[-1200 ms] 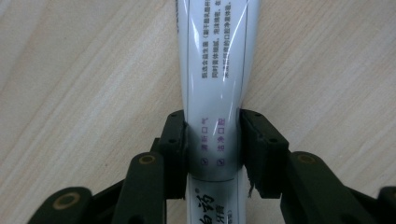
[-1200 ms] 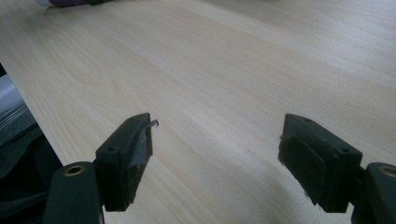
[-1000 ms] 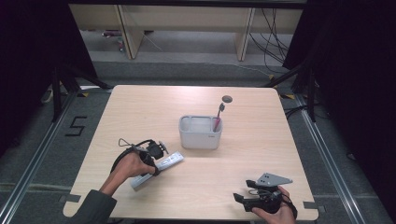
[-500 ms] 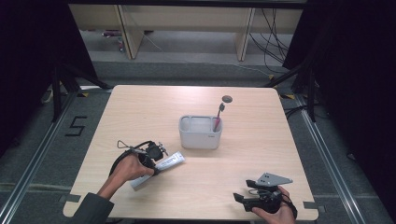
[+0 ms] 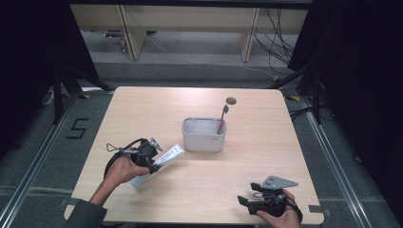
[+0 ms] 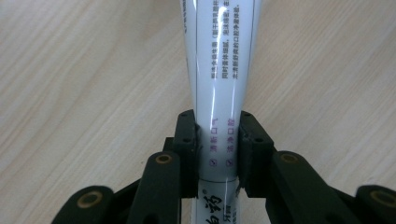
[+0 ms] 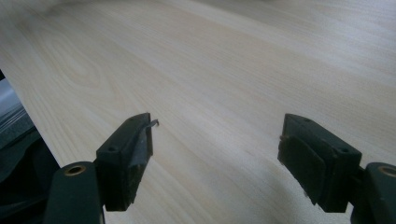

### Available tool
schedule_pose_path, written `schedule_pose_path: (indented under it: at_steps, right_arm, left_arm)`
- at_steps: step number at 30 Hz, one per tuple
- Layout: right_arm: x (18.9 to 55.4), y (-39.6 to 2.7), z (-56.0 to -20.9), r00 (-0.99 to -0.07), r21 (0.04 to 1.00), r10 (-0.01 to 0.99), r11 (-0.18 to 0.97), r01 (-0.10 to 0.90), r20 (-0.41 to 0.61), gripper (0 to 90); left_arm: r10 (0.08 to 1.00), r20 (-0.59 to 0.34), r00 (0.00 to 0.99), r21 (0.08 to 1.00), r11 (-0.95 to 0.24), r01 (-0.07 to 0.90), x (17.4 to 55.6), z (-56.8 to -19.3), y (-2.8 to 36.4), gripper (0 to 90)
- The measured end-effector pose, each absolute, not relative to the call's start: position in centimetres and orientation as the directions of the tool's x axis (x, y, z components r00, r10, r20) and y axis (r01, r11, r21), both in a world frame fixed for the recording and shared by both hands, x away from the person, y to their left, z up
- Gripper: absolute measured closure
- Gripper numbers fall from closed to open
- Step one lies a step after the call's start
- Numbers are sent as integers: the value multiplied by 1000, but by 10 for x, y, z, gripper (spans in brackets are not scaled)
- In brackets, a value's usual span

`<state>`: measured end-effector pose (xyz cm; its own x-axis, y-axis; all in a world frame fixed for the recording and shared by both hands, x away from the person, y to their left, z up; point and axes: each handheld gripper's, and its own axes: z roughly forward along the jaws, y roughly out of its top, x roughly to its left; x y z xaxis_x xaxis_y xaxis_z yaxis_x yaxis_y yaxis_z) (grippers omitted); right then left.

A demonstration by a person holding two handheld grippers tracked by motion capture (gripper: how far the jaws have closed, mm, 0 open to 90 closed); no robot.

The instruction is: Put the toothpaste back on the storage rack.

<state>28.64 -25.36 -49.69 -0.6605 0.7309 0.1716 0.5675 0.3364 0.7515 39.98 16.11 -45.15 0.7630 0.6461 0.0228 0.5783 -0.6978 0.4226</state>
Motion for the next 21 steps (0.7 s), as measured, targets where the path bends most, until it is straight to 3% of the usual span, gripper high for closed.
schedule_pose_path:
  at_steps: [21]
  right_arm:
    - [288,-256,-496,-660,752,731,333,569,176,267]
  left_arm:
    - [721,-21,693,667,-506,547,399,-417,182,722]
